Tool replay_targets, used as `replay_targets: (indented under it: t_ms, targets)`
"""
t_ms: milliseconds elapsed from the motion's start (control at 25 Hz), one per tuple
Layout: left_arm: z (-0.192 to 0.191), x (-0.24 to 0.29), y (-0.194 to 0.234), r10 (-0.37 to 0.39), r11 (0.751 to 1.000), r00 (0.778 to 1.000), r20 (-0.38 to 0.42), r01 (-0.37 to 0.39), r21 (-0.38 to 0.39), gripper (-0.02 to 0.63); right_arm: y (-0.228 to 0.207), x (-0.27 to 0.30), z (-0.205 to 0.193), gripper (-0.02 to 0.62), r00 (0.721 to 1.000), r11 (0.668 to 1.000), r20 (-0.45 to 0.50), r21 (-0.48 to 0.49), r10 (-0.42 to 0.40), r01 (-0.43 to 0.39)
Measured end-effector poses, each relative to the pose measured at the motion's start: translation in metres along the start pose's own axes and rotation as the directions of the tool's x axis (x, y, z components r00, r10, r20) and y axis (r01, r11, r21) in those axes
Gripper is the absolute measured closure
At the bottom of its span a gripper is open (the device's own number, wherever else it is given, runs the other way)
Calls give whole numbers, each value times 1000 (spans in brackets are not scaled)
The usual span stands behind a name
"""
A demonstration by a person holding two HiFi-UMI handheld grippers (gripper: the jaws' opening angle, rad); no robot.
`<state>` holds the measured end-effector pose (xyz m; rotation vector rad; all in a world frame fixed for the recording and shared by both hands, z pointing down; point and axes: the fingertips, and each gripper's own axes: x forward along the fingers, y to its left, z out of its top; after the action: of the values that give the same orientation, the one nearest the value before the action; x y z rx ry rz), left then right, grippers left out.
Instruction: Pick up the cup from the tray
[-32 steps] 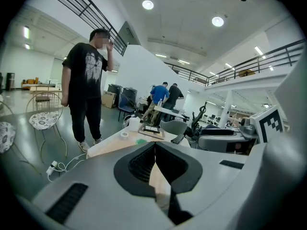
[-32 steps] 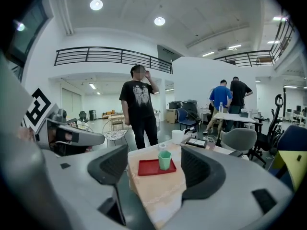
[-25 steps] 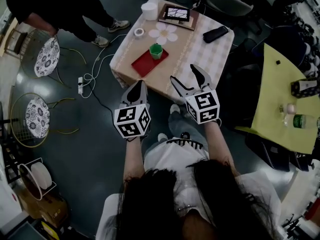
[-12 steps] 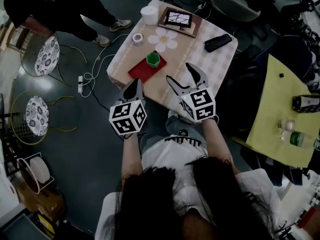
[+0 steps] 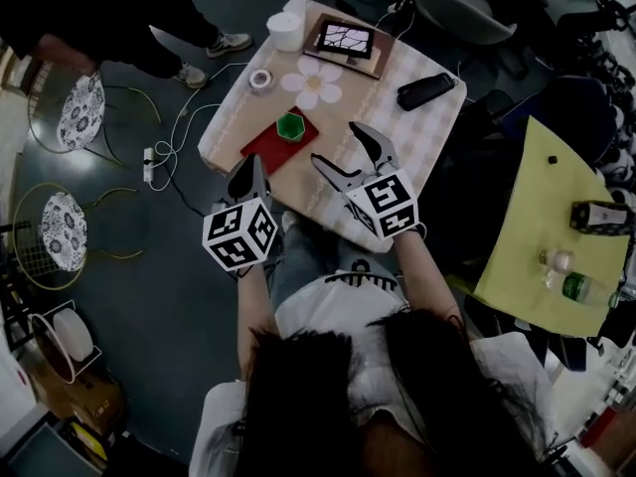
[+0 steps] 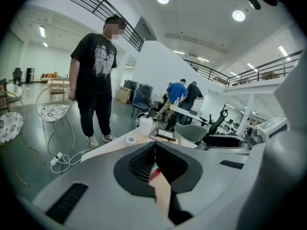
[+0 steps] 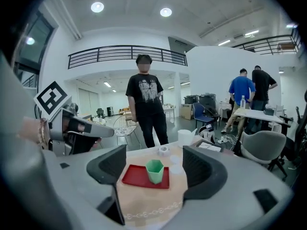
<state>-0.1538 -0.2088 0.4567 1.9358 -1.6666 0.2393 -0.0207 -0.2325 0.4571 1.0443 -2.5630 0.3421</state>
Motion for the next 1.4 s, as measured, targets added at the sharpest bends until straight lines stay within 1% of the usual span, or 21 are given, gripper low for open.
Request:
replay_targets:
  t_ms: [120,200,320,480,680,960,1160,1400]
  targets:
    - [6,8,5,-2,1000,1000,-3,3,18,597,0,11,-3,238,1000,1000,-7,20,1,-1]
    - [6,15,10,-1,1000,1000,-21,1,30,597,3,21,-5,233,1000,1000,-21,20,5,-5]
    - [5,25,18,-4,1000,999,-50,5,28,597,8,35,-7,221,999,1000,-44,5,12,-12]
    - [8,38,24,-21,999,998,-61,23,38,597,10,57,-14,210,998,1000,-66,-14,21,-22]
    - [9,53,32,-20,998,997,-74,24,63,597,15,78,-23,209,994,996,-93,-51,62,-67]
    - [3,71,44,-26,998,994,-105,32,58,597,7,109,-45,209,985,997,-153,-23,73,-77]
    - [-2,82,57,-22,998,990,-137,31,61,597,13,133,-62,210,975,994,-203,-40,88,-98]
    - [-9,97,69,-16,997,985,-174,29,68,597,9,157,-83,210,963,995,-258,-54,73,-89]
